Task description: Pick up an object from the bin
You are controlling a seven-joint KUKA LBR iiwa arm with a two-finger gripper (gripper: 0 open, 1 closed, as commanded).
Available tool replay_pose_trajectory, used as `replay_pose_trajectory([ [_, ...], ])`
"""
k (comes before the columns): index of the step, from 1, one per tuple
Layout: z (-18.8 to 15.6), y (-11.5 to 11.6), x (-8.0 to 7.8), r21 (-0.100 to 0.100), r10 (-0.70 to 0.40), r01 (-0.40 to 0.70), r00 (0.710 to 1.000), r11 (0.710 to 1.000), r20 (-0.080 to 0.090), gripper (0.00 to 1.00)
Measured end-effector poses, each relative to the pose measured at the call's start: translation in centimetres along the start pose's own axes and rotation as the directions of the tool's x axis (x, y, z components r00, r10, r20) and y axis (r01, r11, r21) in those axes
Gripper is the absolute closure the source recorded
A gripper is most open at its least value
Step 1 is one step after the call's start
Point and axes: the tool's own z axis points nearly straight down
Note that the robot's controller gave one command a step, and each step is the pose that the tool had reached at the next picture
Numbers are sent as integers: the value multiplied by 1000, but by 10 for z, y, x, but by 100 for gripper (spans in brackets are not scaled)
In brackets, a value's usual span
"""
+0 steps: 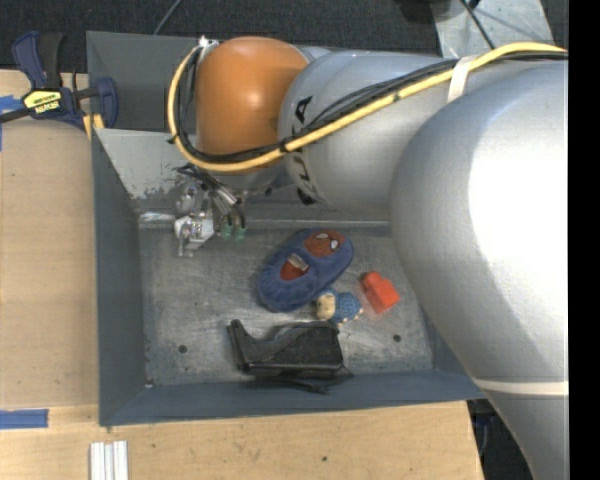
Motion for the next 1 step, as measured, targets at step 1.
replay_pose_trajectory([
  [1, -105, 1, -1, -1, 5, -5, 1000, 1000, 3, 100],
])
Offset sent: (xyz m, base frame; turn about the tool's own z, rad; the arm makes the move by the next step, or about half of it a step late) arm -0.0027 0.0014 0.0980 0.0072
